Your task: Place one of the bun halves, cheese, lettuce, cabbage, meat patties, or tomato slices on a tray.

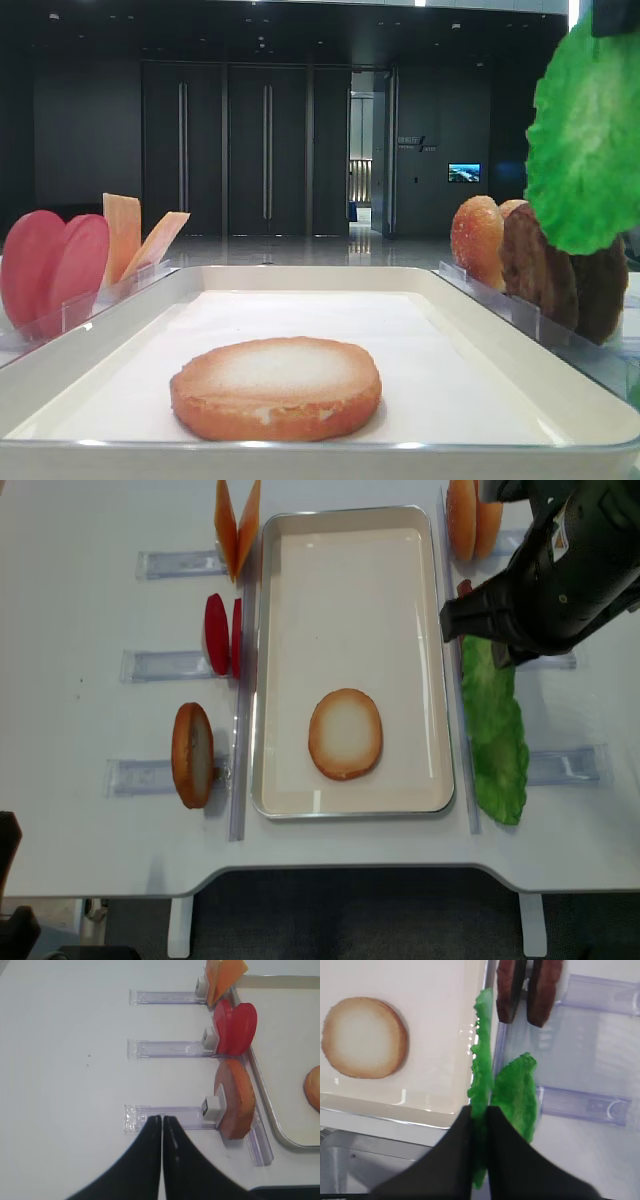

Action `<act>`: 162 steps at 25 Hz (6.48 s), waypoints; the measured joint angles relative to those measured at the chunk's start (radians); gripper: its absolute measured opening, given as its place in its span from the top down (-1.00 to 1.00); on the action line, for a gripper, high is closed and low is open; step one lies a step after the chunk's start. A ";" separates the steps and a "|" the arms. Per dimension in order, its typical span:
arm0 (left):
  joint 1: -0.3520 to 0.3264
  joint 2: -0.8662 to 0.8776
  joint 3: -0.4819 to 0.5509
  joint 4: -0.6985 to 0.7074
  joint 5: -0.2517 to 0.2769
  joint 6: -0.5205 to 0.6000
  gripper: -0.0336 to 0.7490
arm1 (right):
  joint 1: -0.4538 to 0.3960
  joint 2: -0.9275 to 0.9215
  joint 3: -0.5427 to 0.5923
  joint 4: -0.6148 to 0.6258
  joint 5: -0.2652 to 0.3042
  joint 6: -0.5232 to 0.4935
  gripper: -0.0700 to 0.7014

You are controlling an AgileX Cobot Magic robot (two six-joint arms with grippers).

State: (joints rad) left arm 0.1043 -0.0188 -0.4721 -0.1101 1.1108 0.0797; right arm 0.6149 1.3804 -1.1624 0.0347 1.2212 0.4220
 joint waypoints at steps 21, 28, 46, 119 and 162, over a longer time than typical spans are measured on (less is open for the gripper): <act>0.000 0.000 0.000 0.000 0.000 0.000 0.91 | 0.093 -0.082 0.001 0.465 -0.200 -0.215 0.72; 0.000 0.000 0.000 0.000 0.000 0.000 0.91 | 0.094 -0.077 0.108 0.655 -0.351 -0.361 0.72; 0.000 0.000 0.000 0.000 0.000 0.000 0.91 | 0.069 0.219 0.146 1.127 -0.435 -0.880 0.72; 0.000 0.000 0.000 -0.001 0.000 0.000 0.91 | -0.035 0.377 0.167 0.851 -0.489 -0.822 -0.03; 0.000 0.000 0.000 -0.003 0.000 0.000 0.91 | -0.037 0.206 -0.050 0.078 -0.138 -0.203 -0.57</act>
State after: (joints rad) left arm 0.1043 -0.0188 -0.4721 -0.1127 1.1108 0.0797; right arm 0.5779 1.5860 -1.2129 0.1125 1.0830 0.2195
